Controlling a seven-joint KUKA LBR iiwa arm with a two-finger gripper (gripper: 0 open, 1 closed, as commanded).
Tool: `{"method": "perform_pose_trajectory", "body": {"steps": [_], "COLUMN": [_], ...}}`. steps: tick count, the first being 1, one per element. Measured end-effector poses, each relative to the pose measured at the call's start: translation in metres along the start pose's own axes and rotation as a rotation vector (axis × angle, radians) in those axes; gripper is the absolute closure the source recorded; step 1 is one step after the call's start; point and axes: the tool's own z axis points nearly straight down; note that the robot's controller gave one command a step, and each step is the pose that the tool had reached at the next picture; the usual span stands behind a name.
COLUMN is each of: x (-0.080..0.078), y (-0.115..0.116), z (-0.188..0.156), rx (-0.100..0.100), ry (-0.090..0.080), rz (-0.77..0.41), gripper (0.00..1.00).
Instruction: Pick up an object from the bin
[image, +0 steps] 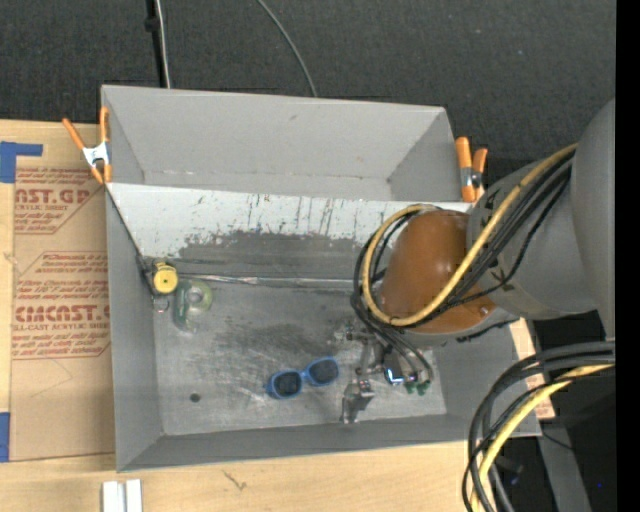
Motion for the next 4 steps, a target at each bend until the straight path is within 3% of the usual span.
{"method": "perform_pose_trajectory", "body": {"steps": [1,2,3,4], "x": [-0.006,-0.007,-0.020,-0.017], "y": [0.025,0.024,0.034,0.027], "z": [0.021,0.019,-0.093,-0.127], "rx": [0.004,0.004,0.004,0.004], "ry": [0.001,-0.001,-0.008,-0.004], "rz": [0.082,0.081,0.096,0.104], "gripper": [0.00,1.00,1.00,1.00]}}
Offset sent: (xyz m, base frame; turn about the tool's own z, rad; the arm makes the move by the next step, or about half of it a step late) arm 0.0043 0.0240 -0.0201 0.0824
